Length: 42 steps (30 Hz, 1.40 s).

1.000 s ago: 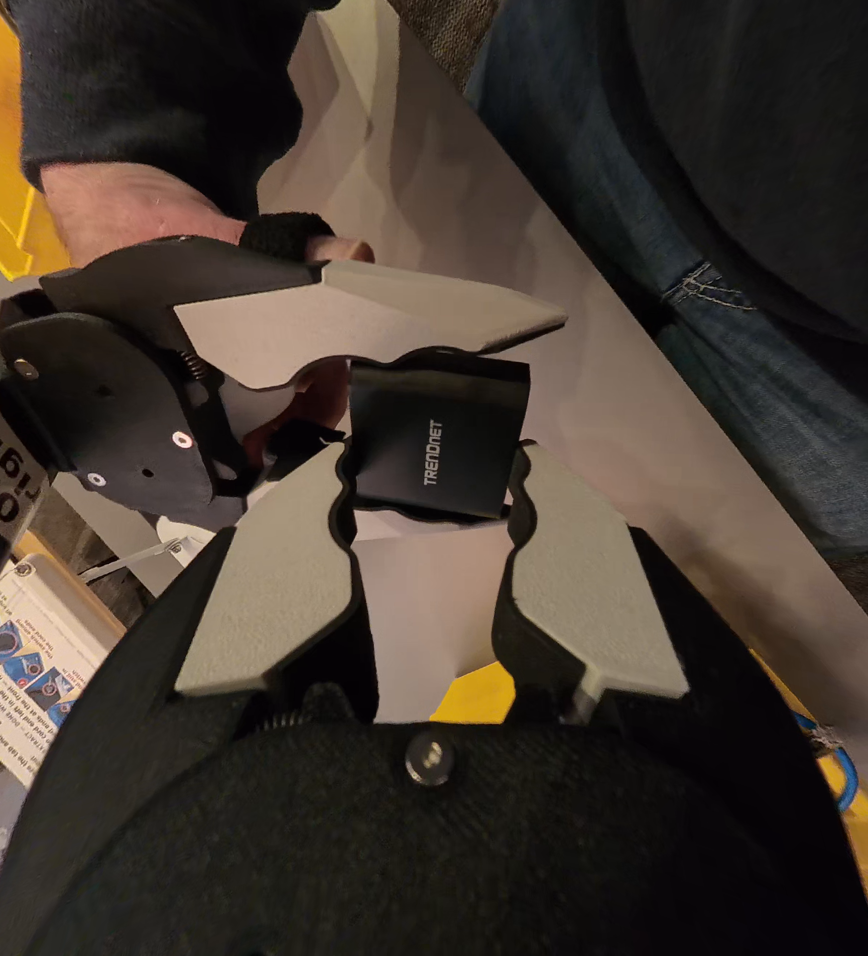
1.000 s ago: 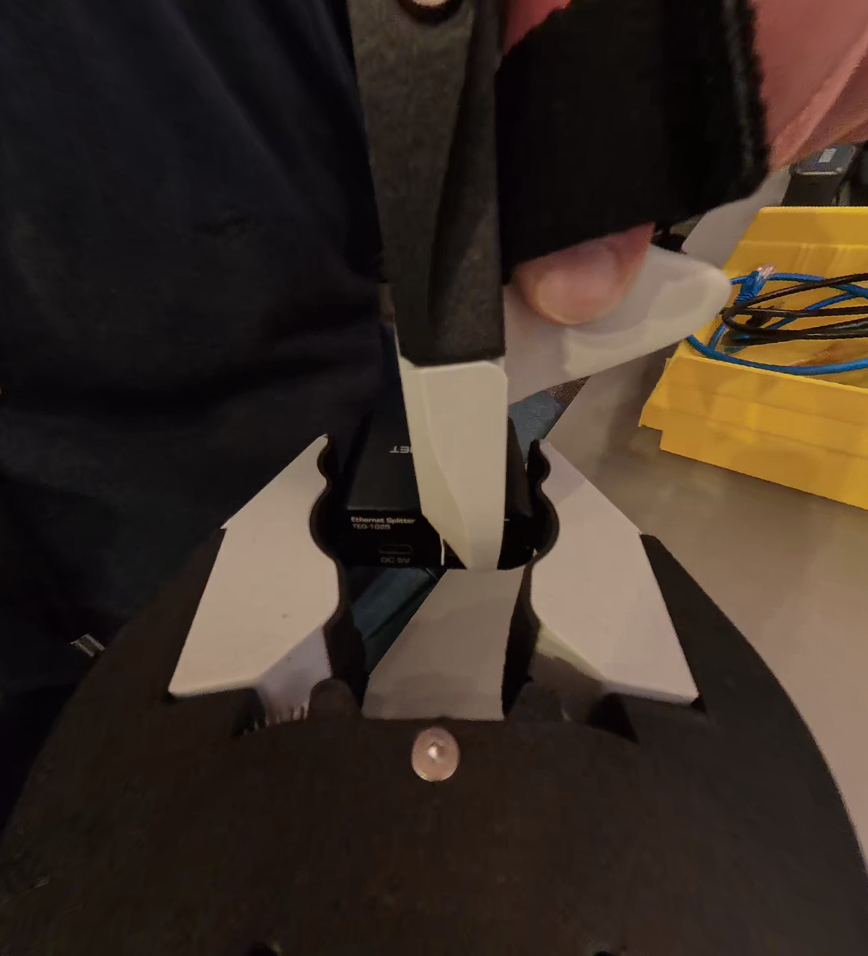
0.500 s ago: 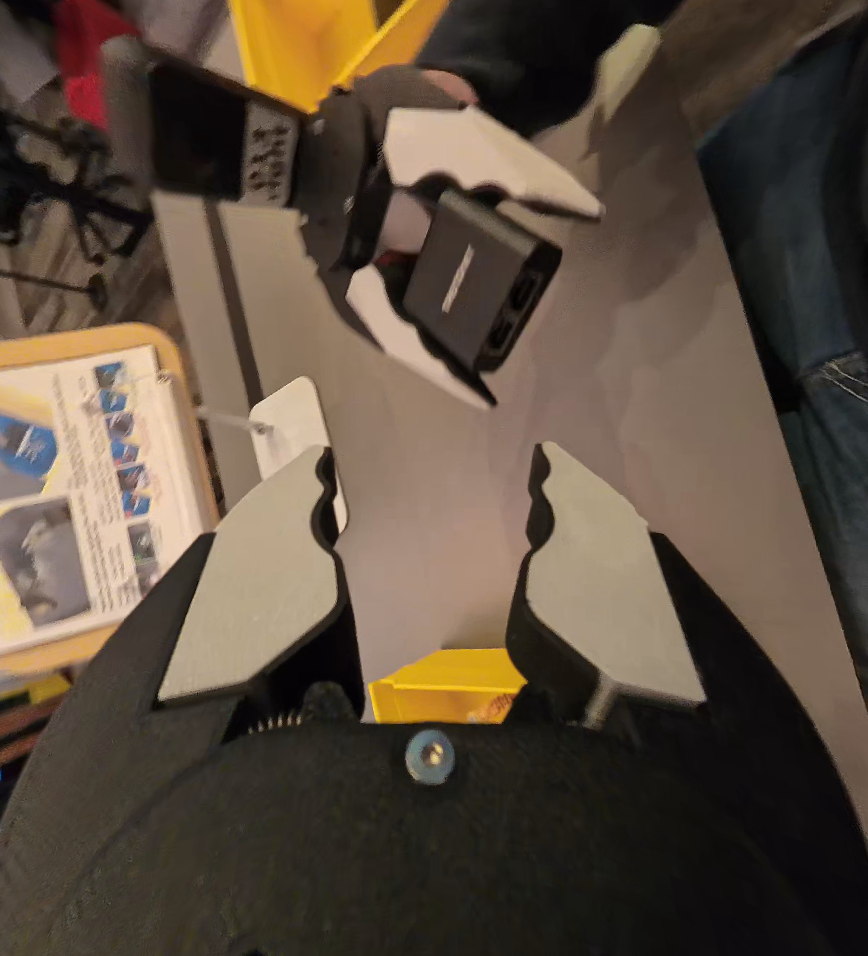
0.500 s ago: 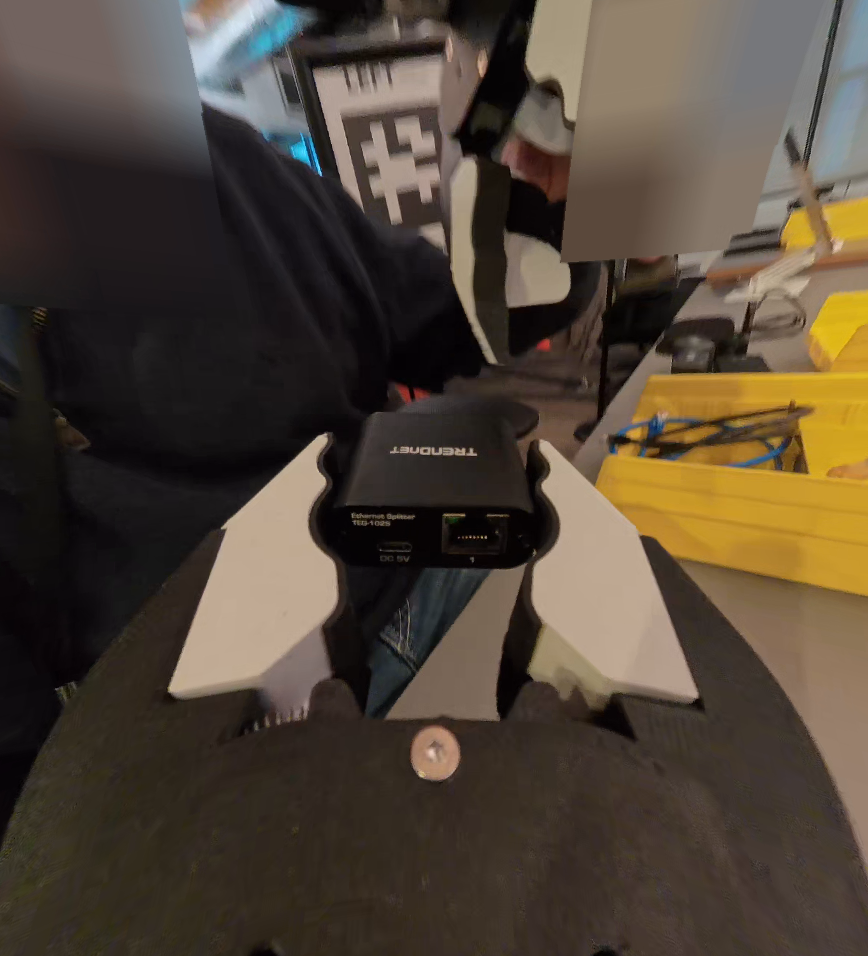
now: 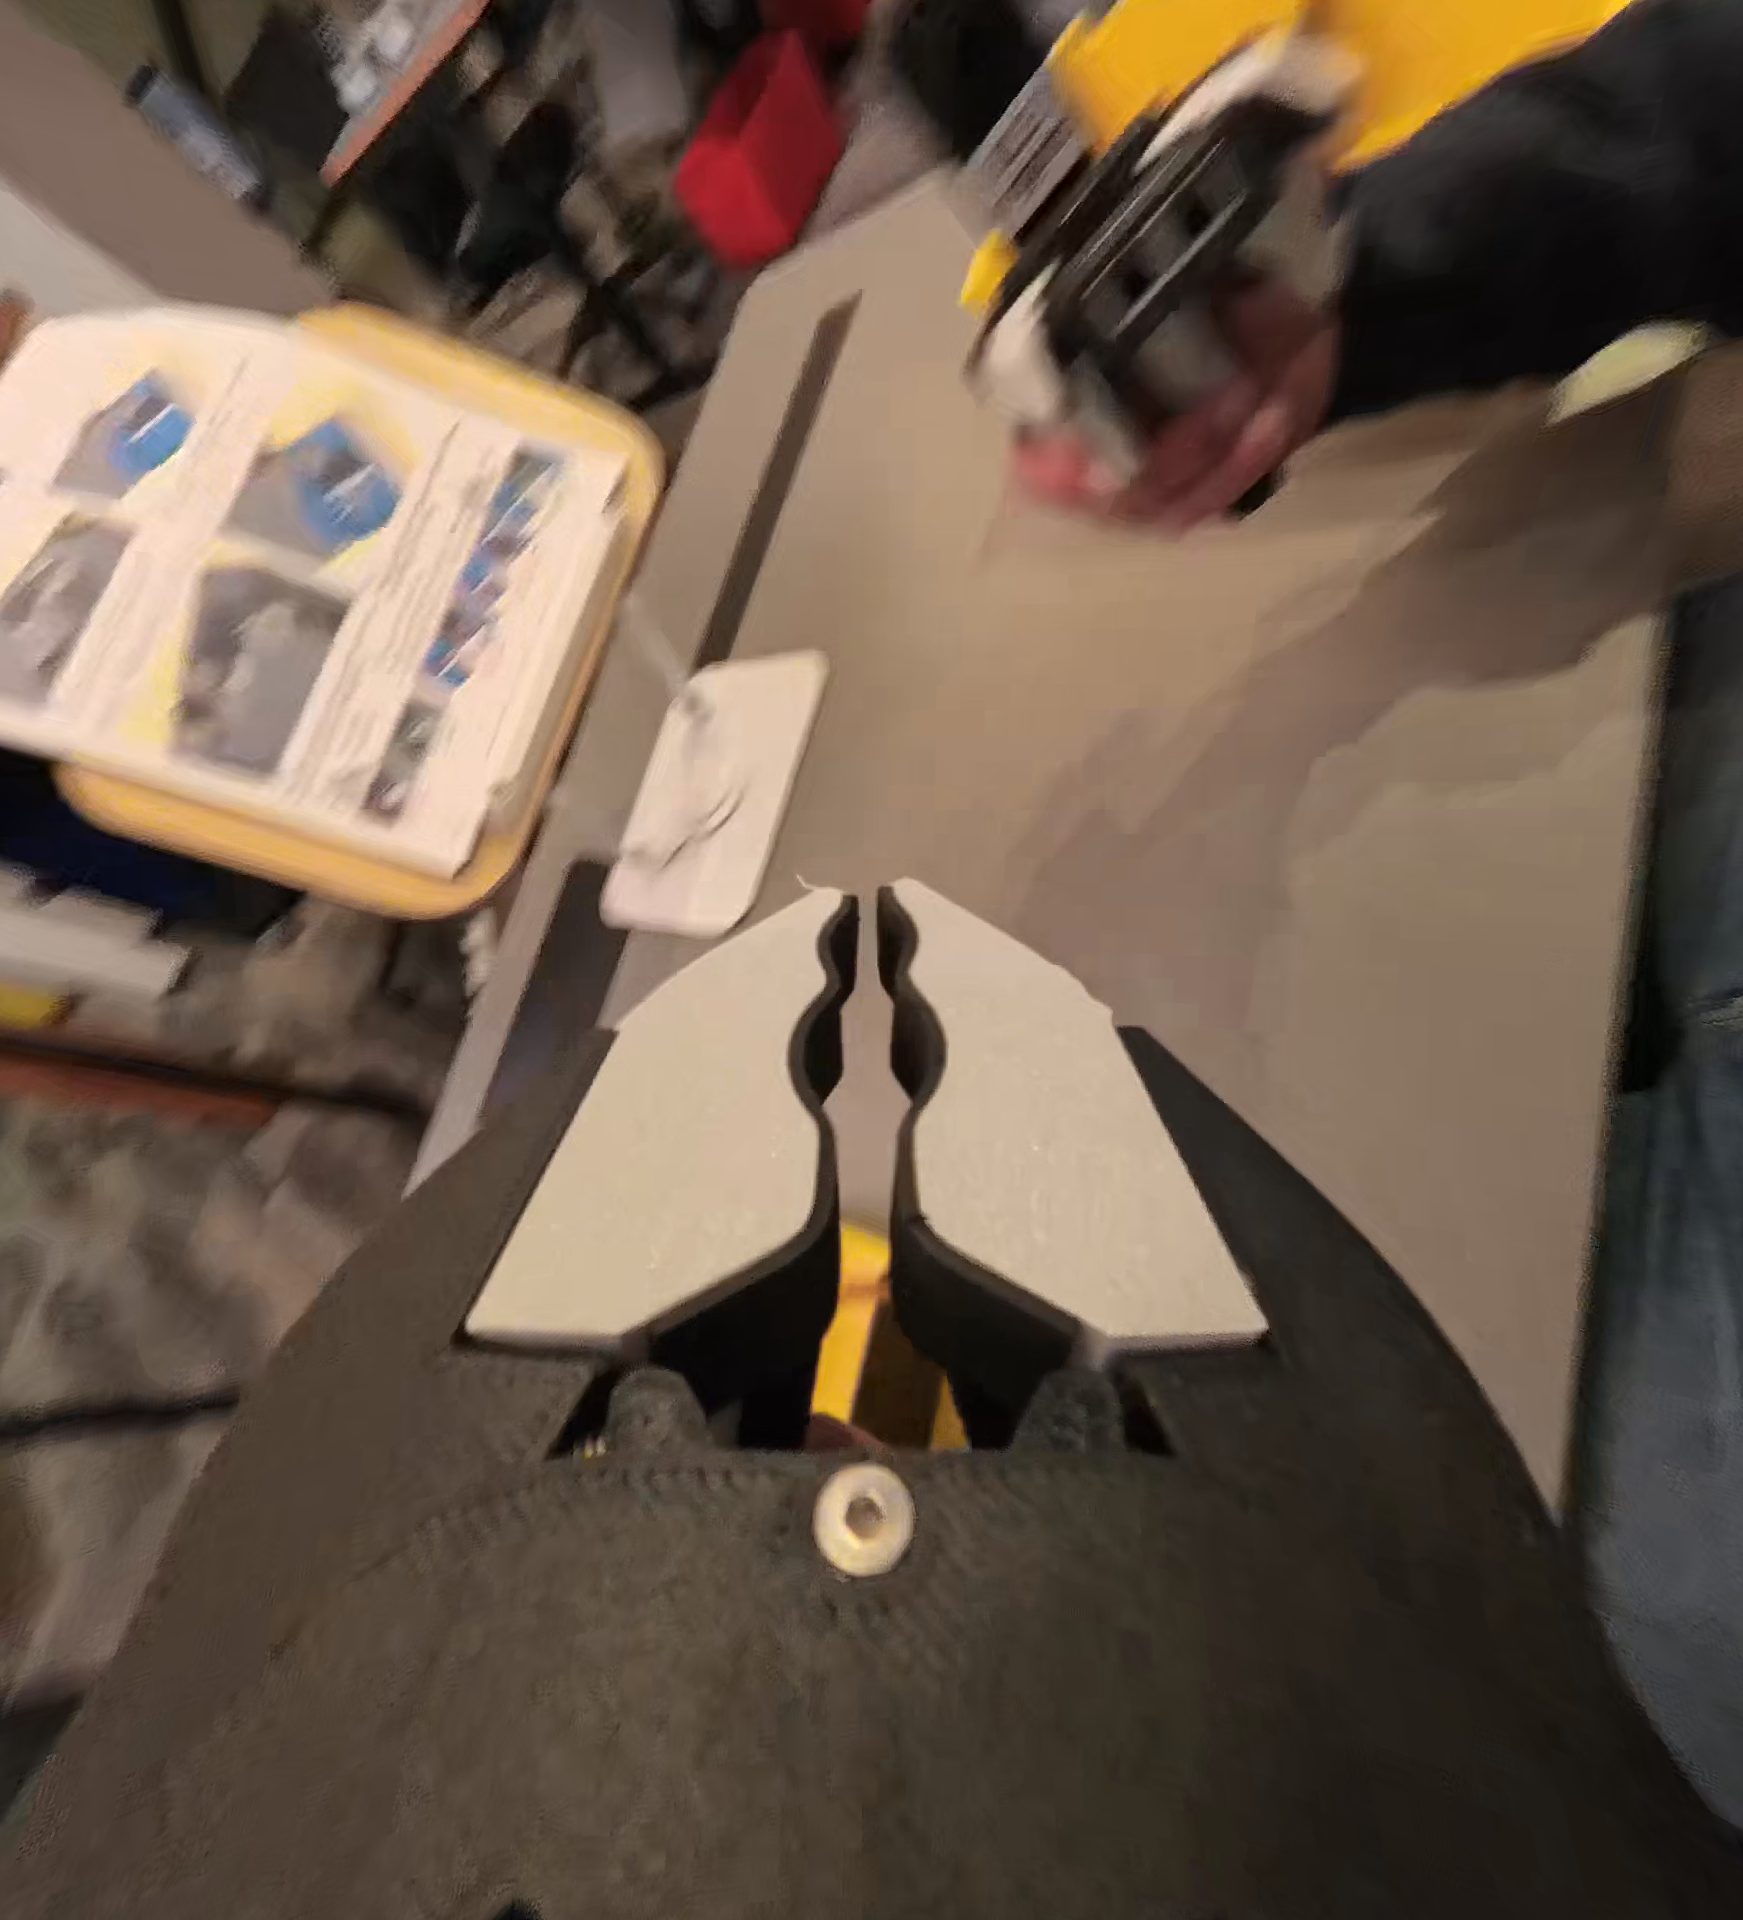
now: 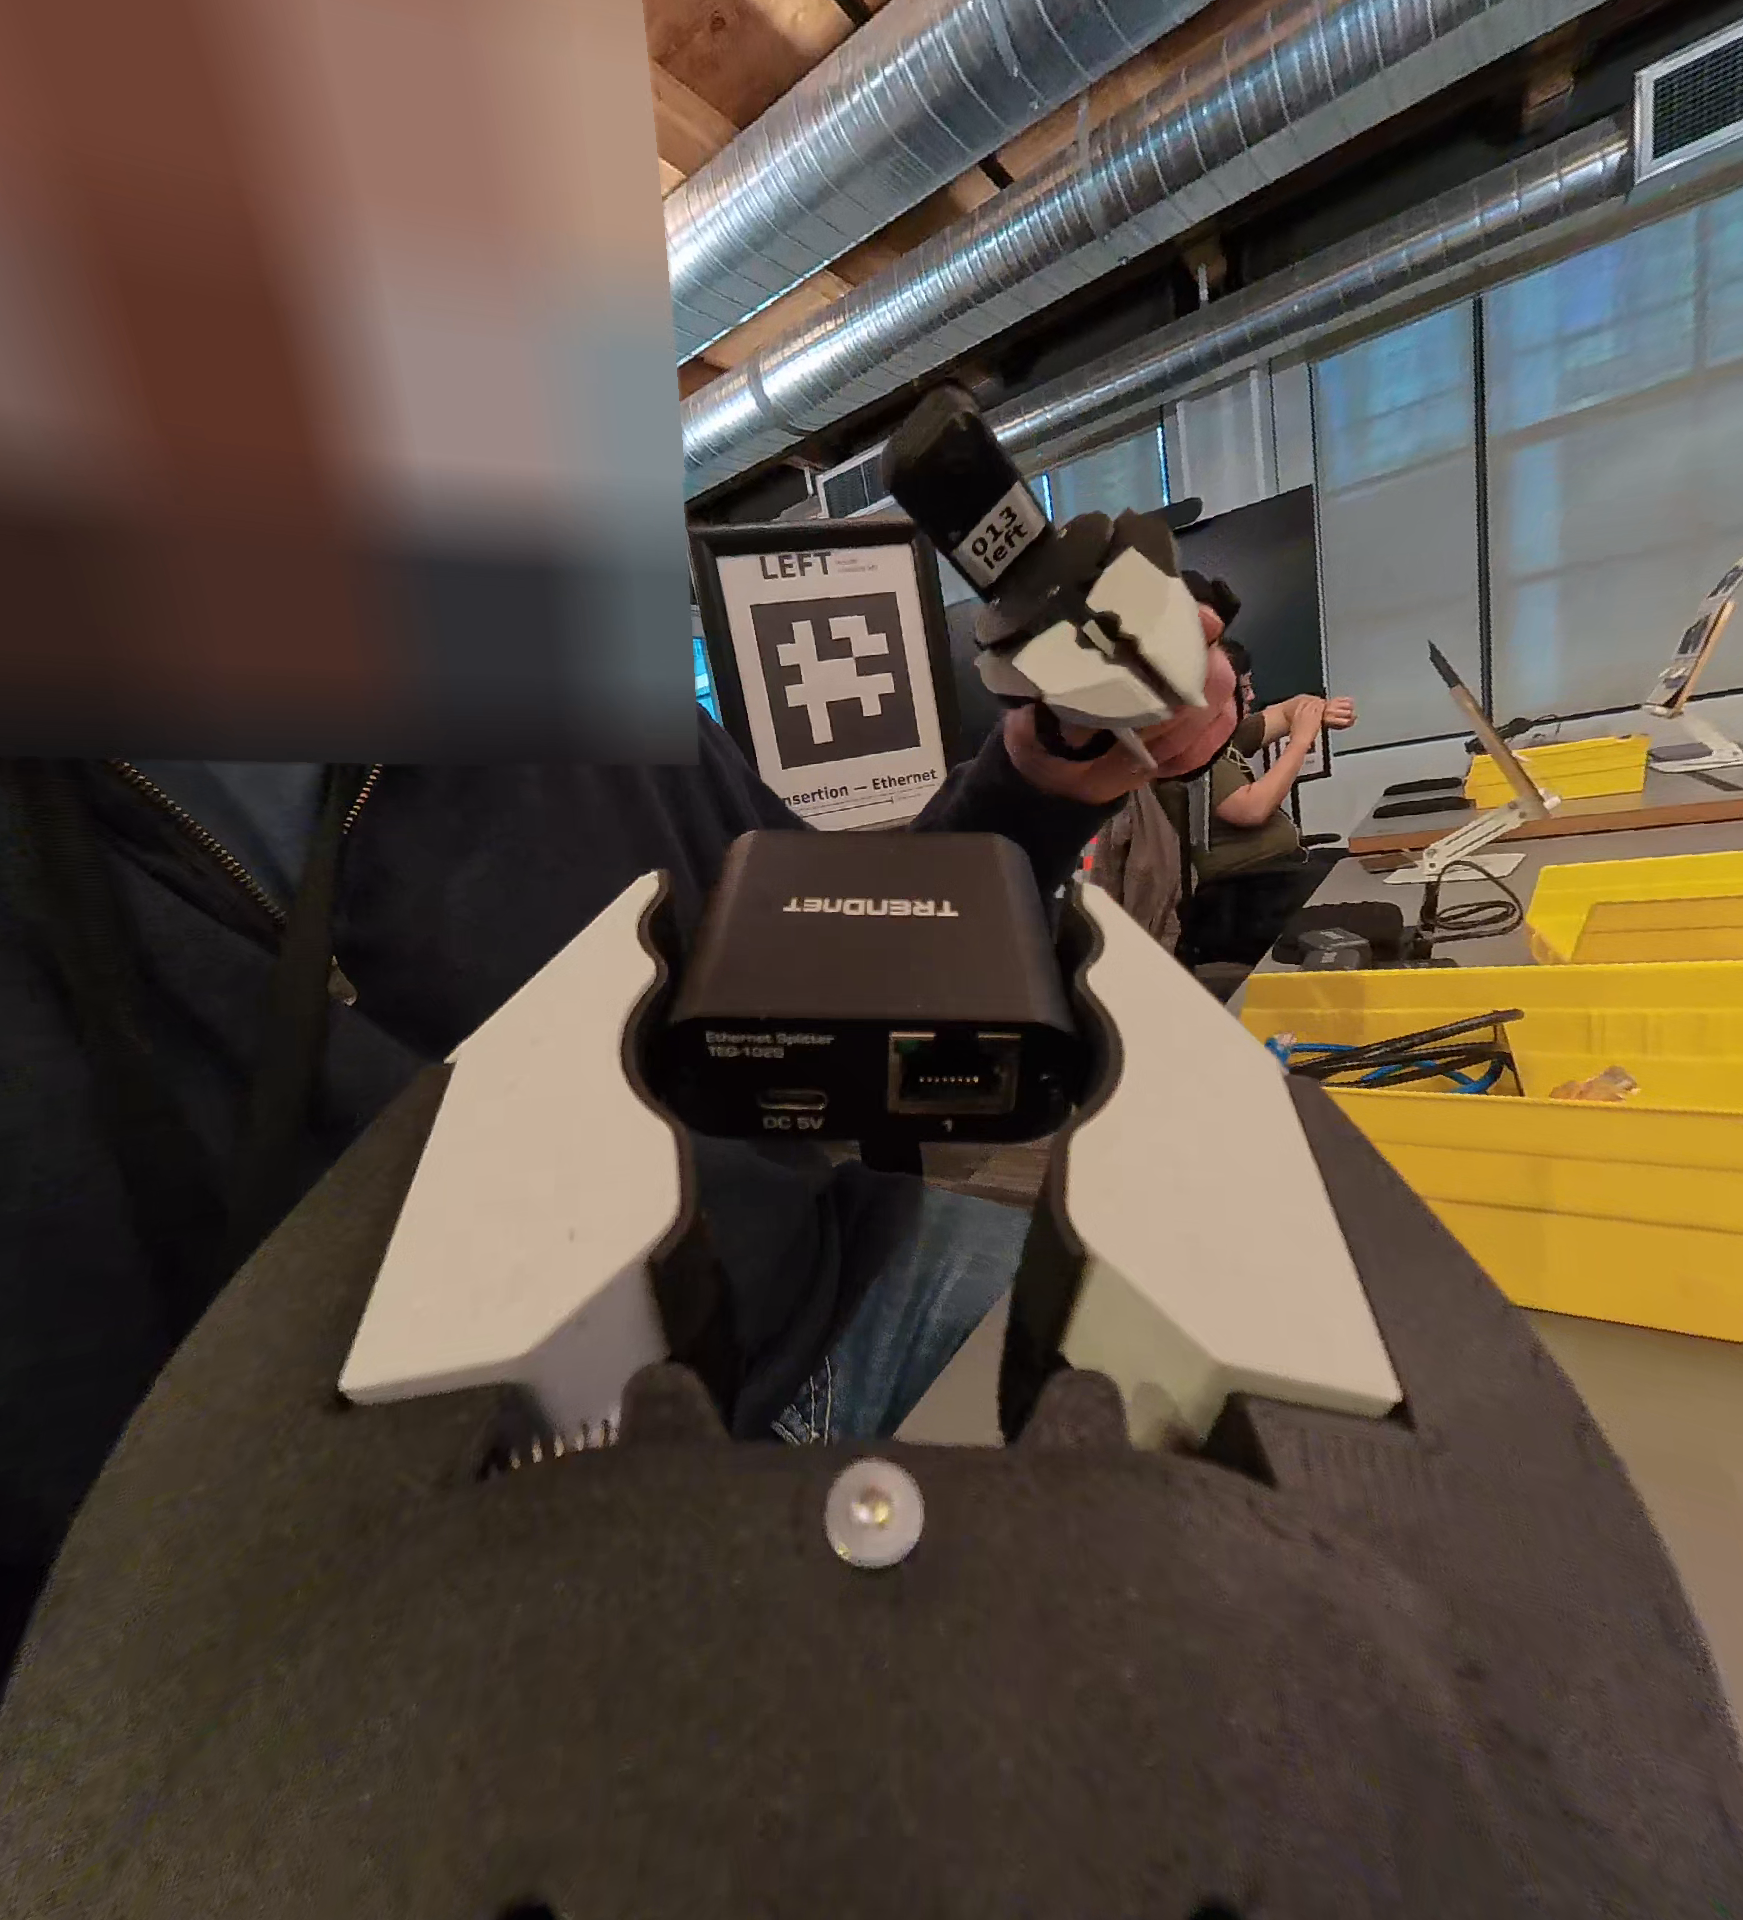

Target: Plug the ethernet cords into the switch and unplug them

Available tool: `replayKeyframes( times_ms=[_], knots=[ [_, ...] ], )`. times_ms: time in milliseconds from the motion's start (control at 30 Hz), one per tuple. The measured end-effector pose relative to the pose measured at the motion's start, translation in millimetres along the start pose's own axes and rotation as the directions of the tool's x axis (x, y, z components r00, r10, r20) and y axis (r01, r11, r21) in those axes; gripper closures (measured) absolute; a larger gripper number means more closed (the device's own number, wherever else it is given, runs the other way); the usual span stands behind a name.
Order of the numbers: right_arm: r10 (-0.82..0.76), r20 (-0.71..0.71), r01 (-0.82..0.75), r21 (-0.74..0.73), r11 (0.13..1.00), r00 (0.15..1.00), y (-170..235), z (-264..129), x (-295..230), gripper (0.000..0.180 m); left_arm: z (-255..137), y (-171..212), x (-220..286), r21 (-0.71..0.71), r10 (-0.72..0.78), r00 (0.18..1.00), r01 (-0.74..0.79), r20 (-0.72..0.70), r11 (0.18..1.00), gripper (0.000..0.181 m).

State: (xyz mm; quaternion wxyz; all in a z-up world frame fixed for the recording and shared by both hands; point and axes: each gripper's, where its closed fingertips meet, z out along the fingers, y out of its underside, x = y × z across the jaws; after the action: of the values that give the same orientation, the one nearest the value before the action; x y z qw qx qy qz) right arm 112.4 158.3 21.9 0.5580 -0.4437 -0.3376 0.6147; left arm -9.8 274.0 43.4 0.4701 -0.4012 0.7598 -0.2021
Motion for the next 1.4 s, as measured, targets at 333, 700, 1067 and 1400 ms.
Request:
replayKeyframes(
  times_ms=[333,700,1067,1400],
  knots=[
    [-0.032,-0.064,0.030,-0.034,0.999,0.997,7.4,-7.3,2.1,0.107,-54.5,122.5,-40.4,-0.317,-0.169,0.946,0.255,0.275,0.914,0.146],
    [-0.028,-0.119,0.019,-0.069,0.997,0.992,25.1,-15.4,11.0,0.107,-49.4,213.4,33.4,-0.578,-0.191,0.980,0.192,0.063,0.793,0.126],
    [-0.030,-0.139,0.018,-0.085,0.996,0.990,34.8,-17.6,13.2,0.107,29.4,188.5,12.8,-0.476,-0.329,0.917,0.399,0.228,0.783,0.150],
    [-0.046,-0.139,0.039,-0.053,0.998,0.989,31.0,-24.2,9.7,0.107,66.5,217.8,19.0,-0.400,-0.851,0.510,0.810,0.124,0.428,0.161]
  ],
)
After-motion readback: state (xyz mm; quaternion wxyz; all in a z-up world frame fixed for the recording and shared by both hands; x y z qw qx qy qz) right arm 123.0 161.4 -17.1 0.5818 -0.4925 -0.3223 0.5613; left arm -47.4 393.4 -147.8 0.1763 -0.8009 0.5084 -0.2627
